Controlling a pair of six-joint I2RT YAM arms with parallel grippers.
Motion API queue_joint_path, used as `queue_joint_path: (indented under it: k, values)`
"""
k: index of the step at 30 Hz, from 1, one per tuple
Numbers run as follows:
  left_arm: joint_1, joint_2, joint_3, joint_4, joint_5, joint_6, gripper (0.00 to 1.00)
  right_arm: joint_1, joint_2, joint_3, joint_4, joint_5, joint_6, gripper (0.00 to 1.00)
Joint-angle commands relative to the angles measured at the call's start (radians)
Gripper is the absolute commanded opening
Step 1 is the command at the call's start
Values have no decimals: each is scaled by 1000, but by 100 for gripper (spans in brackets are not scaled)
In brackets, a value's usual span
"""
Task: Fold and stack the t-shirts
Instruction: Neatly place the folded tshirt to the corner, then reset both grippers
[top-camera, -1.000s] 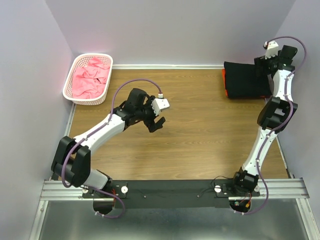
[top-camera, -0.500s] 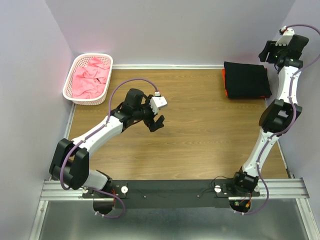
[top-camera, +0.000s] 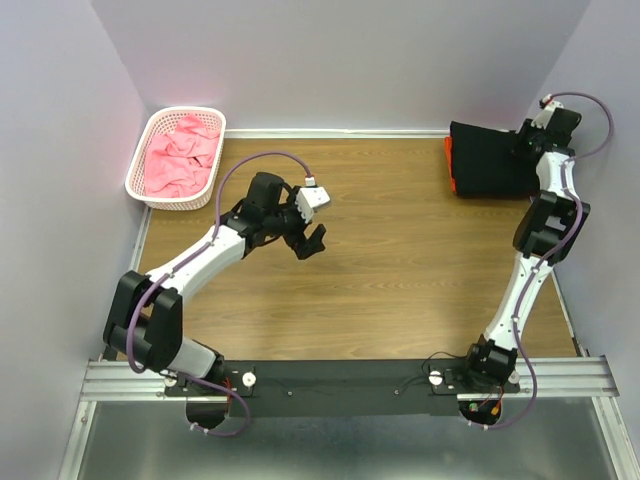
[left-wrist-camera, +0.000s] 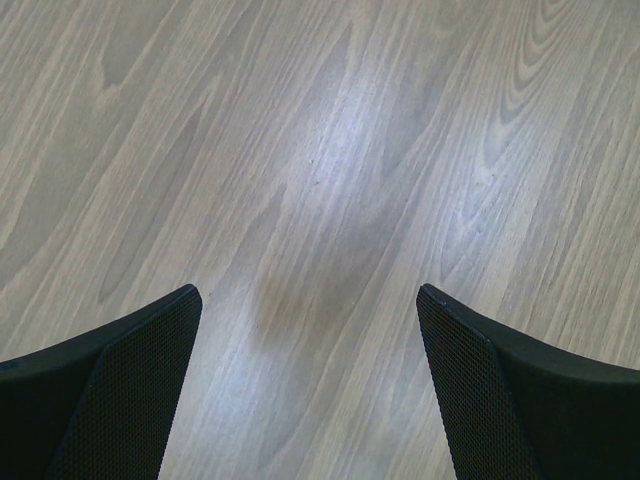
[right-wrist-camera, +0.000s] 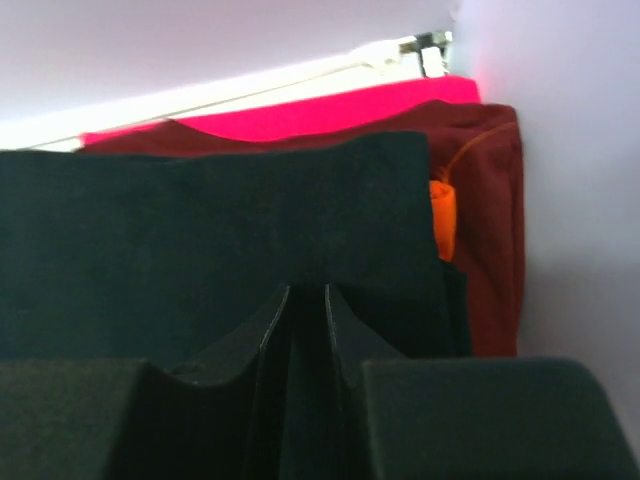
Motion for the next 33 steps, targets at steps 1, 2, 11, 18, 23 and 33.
queue_joint_path:
  k: [1, 2, 11, 18, 23, 33]
  values:
    - [14, 20, 55, -33, 35, -16, 96, -22, 26, -33, 129, 97, -34, 26]
    - [22, 27, 69, -39, 39, -21, 96, -26, 26, -44, 142, 109, -48, 28]
    - [141, 43, 144, -71, 128, -90, 96, -31, -93, -37, 186, 102, -67, 79]
    - [273, 21, 238, -88, 145, -145, 96, -16, -386, -230, 122, -56, -40, 100]
    - [330, -23, 227, -108, 67, -114, 96, 41, -565, -326, -105, -195, -51, 100]
    - [347, -236, 25, -128, -77, -53, 96, 248, -1093, -969, -260, -236, -73, 100]
